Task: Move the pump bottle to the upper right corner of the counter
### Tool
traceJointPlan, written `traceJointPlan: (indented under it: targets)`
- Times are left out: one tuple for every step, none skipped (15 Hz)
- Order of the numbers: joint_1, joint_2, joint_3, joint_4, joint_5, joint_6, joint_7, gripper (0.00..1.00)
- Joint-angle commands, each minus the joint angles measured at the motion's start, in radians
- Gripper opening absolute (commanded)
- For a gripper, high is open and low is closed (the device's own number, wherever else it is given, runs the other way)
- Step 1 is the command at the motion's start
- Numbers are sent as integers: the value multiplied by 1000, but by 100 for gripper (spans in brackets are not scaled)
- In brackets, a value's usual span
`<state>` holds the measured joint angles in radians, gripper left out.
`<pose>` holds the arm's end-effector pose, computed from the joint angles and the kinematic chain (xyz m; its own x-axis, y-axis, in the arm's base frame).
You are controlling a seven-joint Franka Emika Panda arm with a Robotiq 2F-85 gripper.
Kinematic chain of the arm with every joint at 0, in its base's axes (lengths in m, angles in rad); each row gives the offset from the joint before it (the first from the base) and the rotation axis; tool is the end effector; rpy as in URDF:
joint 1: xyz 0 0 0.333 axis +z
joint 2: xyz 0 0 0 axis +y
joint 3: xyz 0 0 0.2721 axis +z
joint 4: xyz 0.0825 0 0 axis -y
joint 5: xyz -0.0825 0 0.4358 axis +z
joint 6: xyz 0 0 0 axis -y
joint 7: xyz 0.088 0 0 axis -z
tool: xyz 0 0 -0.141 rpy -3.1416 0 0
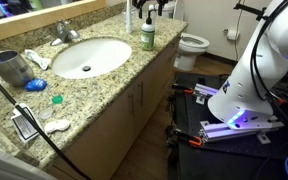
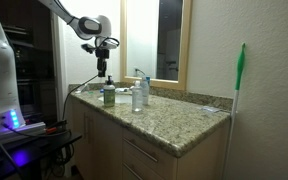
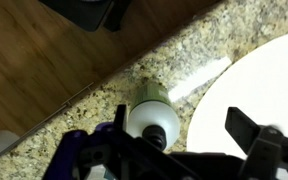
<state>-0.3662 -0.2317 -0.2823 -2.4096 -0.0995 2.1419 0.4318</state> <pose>0.4026 -0.3057 0.2873 0.5260 -0.8499 -0.0323 -0.8493 -0.5269 0.0339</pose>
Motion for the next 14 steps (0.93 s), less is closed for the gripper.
traceJointPlan:
  targets:
    - [-10,23,3,20,1,2,45,100]
    - [-11,37,1,31,1,2,58,100]
    - [-9,39,2,31,1,2,58,100]
    - [-9,37,2,30,1,2,58,100]
    - [-12,40,18,22,-41,30,111,100]
    - [-21,61,31,27,-66,23,211,100]
    - [-28,66,39,23,-105,36,294,100]
    - [-30,67,45,17,-156,43,370,100]
    - [-28,72,53,18,-215,30,444,100]
    - [-6,54,24,28,-148,13,341,100]
    - [-3,59,27,27,-163,13,369,100]
    - [-2,59,27,27,-160,12,366,100]
    - [-2,57,27,28,-160,12,366,100]
    - [-2,55,27,28,-160,12,365,100]
